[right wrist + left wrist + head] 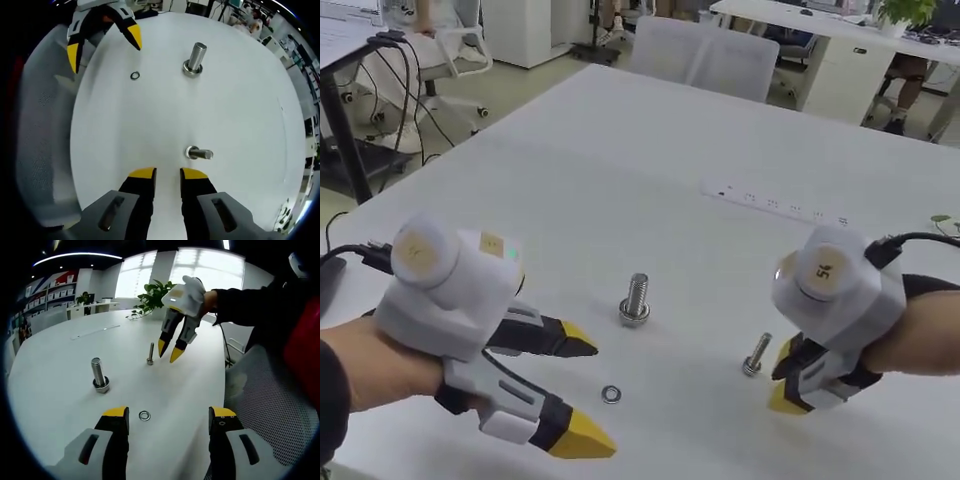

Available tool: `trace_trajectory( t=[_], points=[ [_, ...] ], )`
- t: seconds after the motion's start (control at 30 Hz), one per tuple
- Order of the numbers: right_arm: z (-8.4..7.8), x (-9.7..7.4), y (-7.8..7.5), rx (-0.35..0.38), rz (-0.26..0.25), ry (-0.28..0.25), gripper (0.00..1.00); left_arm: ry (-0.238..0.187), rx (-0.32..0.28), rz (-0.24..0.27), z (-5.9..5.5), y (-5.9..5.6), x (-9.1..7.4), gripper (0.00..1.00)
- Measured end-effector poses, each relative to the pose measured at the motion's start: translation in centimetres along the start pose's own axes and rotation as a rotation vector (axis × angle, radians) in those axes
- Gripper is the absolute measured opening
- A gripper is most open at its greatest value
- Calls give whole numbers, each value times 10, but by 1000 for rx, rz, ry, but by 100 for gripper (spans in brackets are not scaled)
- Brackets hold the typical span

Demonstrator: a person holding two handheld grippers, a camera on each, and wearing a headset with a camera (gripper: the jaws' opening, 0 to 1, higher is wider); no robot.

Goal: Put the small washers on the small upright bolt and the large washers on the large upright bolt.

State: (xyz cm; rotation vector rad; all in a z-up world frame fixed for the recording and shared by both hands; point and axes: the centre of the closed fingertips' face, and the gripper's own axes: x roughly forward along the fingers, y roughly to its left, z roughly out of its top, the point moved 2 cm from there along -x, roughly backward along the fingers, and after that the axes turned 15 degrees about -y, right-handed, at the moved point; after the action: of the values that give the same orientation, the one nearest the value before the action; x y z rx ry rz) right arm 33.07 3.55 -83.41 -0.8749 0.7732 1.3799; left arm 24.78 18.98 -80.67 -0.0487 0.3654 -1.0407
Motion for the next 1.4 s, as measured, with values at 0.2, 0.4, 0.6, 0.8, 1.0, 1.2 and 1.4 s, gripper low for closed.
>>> trace_trajectory(
  t=[0.2, 0.4, 0.6, 0.8, 1.0, 1.2, 1.4],
  points=[
    [11, 2, 20, -23, 34, -14, 21, -1, 1, 4, 1, 2, -1, 64],
    [28, 1, 34, -66, 63, -22, 20, -5, 8, 10, 4, 4, -1, 64],
    [57, 1, 45, -113, 92, -62, 21, -9, 13, 21, 5, 6, -2, 64],
    [77, 7, 47, -157, 104, -75, 21, -11, 11, 30, 4, 7, -3, 64],
    [95, 13, 45, -196, 107, -78, 21, -14, 13, 34, 4, 8, -4, 64],
    [109, 26, 44, -215, 121, -83, 21, -12, 16, 39, 3, 9, -5, 64],
    [113, 42, 45, -222, 141, -70, 21, -15, 15, 38, 2, 10, -5, 63]
  ],
)
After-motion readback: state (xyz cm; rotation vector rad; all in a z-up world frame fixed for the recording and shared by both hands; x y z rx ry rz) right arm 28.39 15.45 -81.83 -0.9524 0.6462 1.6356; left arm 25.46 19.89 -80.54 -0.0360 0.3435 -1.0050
